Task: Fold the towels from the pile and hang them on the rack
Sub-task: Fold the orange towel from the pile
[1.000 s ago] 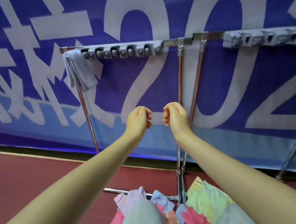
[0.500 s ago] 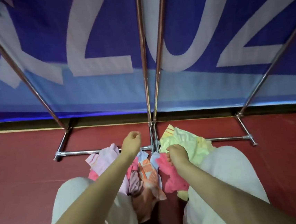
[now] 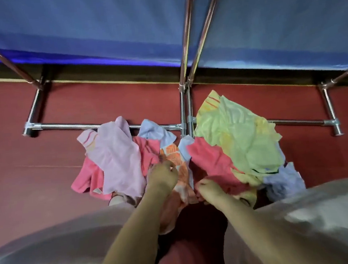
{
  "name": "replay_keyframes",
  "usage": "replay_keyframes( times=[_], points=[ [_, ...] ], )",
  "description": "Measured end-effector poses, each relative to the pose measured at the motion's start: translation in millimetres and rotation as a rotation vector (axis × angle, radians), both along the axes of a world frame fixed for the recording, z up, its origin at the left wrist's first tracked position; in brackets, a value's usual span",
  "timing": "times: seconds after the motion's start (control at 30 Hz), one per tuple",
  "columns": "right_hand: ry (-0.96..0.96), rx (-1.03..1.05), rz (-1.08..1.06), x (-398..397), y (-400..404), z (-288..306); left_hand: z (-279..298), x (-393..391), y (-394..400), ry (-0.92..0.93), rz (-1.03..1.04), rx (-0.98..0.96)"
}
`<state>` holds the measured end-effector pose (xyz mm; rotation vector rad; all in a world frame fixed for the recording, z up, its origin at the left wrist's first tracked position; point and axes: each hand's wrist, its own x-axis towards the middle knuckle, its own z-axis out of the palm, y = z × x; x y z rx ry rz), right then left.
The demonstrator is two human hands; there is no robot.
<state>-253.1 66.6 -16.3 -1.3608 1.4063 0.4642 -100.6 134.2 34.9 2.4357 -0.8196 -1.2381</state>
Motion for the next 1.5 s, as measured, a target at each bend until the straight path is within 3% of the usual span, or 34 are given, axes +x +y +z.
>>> replay_keyframes(
  times=[0.1, 0.27, 0.33, 0.4, 0.43, 0.5, 0.67, 0.77, 0.9, 1.03, 1.17, 1.27, 1.43, 1.5],
  points=[
    [0.059, 0.016, 0.062, -10.6, -0.1, -38.2, -43.4, -11.0, -2.1, -0.13, -0.298, 0.109],
    [-0.013, -0.041, -0.017, -21.3, 4.2, -58.5, -85.5, -25.0, 0.0, -0.161, -0.534, 0.144],
    [-0.059, -0.01, 0.074, -18.6, 7.6, -65.1, -95.3, -23.0, 4.9, -0.237, -0.593, 0.158],
    [-0.11, -0.001, 0.254, -12.3, 13.0, -70.6, -99.0, -16.6, 10.4, -0.261, -0.545, 0.134],
    [-0.115, -0.091, 0.335, -9.0, 14.9, -69.2, -100.3, -13.5, 13.5, -0.261, -0.517, 0.113],
    [-0.092, -0.132, 0.322, -12.7, 19.5, -76.3, -92.5, -11.5, 18.0, -0.233, -0.461, 0.074],
    [-0.091, 0.009, 0.107, -9.2, 7.9, -46.0, -48.3, -16.9, -2.1, -0.153, -0.278, -0.089],
    [-0.251, 0.073, -0.191, 5.5, -8.4, -13.5, -3.7, -11.8, -28.0, -0.16, -0.212, -0.122],
    [-0.425, 0.026, -0.363, 16.2, -29.4, 48.2, 60.0, 7.5, -41.4, -0.178, -0.176, -0.184],
    [-0.568, -0.038, -0.544, 20.1, -49.4, 129.0, 138.1, 11.1, -32.4, -0.146, -0.018, -0.398],
    [-0.824, -0.025, -0.448, 8.4, -58.7, 218.7, 213.6, -12.1, -0.2, -0.042, 0.146, -0.618],
    [-0.901, 0.033, -0.34, -19.7, -46.0, 264.9, 247.7, -45.1, 37.6, 0.09, 0.267, -0.722],
    [-1.014, 0.129, -0.432, -72.1, -1.4, 270.9, 261.3, -74.4, 72.6, 0.177, 0.433, -0.85],
    [-1.117, 0.228, -0.502, -67.9, 20.4, 272.7, 261.3, -75.2, 77.8, 0.327, 0.545, -0.897]
  ],
)
